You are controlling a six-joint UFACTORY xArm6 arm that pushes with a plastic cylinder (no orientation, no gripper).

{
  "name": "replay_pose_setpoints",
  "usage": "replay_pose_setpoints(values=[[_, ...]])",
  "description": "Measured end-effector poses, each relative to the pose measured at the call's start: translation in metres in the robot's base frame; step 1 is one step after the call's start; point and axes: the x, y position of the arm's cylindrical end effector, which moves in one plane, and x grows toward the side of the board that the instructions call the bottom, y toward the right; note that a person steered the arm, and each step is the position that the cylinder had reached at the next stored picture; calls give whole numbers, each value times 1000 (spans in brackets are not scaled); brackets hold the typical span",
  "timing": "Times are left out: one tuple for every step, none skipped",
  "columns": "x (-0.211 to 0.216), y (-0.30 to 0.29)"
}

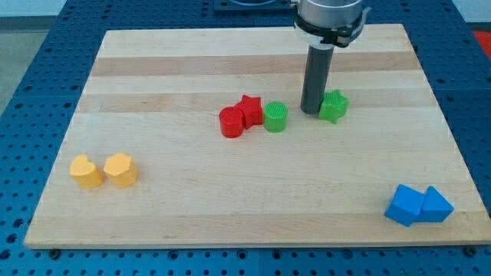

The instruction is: Push the green circle towards the bottom

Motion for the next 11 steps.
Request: replay_pose_setpoints(values=[[-10,20],[-33,61],[-33,56],[-20,-12],[19,-65],[64,-81],[81,-107],[83,-105],[83,-63],[101,-67],[129,-131]])
